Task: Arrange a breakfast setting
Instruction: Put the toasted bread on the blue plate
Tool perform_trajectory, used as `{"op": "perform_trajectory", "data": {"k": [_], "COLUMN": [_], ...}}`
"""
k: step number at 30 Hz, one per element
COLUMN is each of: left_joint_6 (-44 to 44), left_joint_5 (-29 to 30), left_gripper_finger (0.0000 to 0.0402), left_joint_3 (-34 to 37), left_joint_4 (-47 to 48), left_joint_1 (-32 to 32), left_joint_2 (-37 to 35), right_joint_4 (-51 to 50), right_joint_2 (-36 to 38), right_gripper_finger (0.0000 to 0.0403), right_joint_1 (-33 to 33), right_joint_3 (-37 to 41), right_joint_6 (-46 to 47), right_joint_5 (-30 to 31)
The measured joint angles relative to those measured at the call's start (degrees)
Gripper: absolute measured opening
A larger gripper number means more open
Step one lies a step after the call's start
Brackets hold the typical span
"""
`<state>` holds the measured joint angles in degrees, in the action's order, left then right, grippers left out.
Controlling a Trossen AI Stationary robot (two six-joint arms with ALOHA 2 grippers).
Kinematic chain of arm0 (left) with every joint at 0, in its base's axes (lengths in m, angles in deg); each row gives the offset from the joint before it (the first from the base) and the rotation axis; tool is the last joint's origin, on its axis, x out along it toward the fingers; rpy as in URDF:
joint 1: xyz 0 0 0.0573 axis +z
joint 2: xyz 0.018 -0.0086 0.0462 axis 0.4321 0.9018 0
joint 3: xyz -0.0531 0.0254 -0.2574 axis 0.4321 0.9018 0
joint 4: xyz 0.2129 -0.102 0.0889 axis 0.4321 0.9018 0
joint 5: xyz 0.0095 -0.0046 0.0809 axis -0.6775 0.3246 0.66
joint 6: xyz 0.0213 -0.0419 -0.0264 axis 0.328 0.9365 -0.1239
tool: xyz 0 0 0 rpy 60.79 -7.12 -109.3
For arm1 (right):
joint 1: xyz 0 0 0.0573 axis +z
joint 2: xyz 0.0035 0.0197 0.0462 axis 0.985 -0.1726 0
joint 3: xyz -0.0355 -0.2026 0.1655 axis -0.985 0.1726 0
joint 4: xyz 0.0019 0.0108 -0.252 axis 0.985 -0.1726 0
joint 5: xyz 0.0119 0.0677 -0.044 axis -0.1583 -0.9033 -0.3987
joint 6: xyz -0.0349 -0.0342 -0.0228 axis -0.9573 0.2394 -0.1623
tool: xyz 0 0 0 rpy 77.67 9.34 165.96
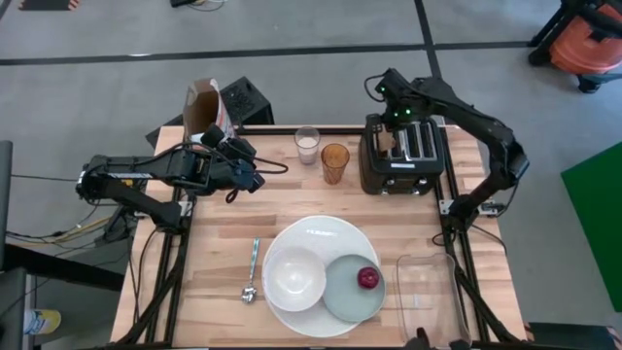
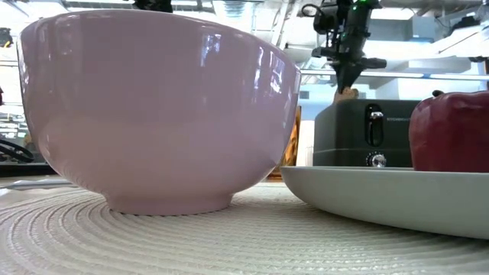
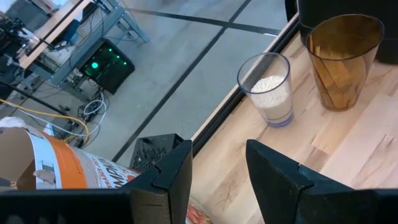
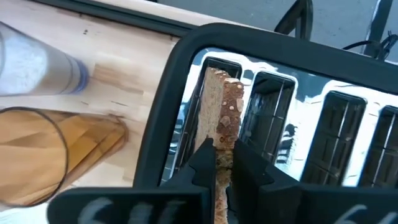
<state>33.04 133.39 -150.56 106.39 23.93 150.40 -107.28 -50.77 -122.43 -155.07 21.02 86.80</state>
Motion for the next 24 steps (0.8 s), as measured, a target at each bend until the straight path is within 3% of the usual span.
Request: {"op": "perform_trajectory", "data": {"k": [13,24], "left_joint_6": [0.0,0.0], "left_joint_5": [-0.02,-0.02], "left_gripper_finger": [0.0139,0.0139], "left_joint_3": [0.0,0.0], "left_joint_4": [-0.01,-0.03], "left_joint_1": [0.43,2.12], "left_joint_2": [0.01,0.01], "right_joint_4": [-0.11,0.13], "right_joint_2": [8.21,17.02], "right_gripper_finger": [0.0047,0.0047], "right_joint_1": [-0.04,2.03], "right_joint_3": [0.0,-0.09], "right_joint_6": [-0.03,-0.07], "right_joint_5": [-1.75,-11.97]}}
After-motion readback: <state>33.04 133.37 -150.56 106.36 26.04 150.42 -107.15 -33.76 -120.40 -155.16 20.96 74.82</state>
